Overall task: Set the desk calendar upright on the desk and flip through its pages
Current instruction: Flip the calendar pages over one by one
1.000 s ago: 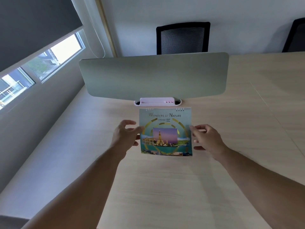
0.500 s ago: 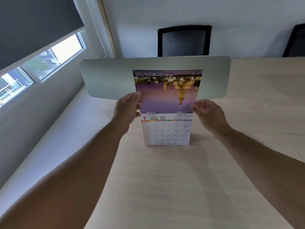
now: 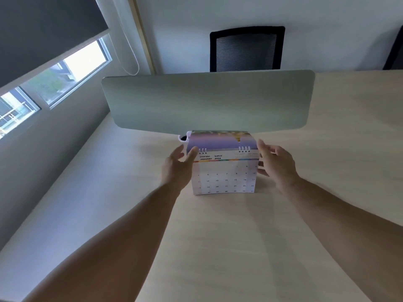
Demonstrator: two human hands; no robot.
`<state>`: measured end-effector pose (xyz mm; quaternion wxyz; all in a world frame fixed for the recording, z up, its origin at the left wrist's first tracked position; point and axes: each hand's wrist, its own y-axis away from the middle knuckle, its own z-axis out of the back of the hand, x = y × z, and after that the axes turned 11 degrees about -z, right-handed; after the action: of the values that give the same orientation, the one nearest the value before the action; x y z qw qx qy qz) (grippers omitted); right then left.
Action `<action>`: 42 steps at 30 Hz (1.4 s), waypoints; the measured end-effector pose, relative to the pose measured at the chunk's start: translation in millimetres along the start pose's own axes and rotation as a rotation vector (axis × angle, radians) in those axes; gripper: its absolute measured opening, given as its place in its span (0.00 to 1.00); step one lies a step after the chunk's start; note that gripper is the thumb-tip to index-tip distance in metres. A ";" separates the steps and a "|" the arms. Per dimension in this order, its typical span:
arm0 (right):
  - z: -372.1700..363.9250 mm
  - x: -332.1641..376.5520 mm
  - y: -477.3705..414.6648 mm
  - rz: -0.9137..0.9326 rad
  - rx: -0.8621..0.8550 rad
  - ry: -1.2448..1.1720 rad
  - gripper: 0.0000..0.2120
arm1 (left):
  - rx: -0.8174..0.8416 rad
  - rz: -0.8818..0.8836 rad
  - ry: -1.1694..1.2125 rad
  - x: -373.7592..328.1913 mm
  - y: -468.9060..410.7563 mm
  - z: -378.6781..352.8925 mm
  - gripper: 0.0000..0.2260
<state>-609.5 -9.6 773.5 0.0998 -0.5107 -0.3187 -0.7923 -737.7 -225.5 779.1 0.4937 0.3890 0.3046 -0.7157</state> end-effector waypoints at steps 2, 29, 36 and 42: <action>-0.6 -14.3 6.5 -0.018 0.013 0.108 0.34 | -0.048 0.154 0.080 7.7 11.9 -1.6 0.37; 28.8 -55.0 47.2 -0.002 0.070 0.080 0.14 | 0.121 0.117 0.144 29.4 63.2 25.1 0.06; 38.7 -41.4 44.4 -0.028 0.150 0.058 0.13 | -0.075 0.041 -0.013 19.6 63.5 37.6 0.04; 40.1 -31.8 48.2 -0.027 0.243 0.097 0.12 | -0.077 0.080 -0.089 12.1 63.5 42.3 0.11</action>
<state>-541.8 -28.0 776.2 0.1655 -0.4515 -0.4139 -0.7730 -691.2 -286.6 787.1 0.5497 0.3495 0.2938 -0.6995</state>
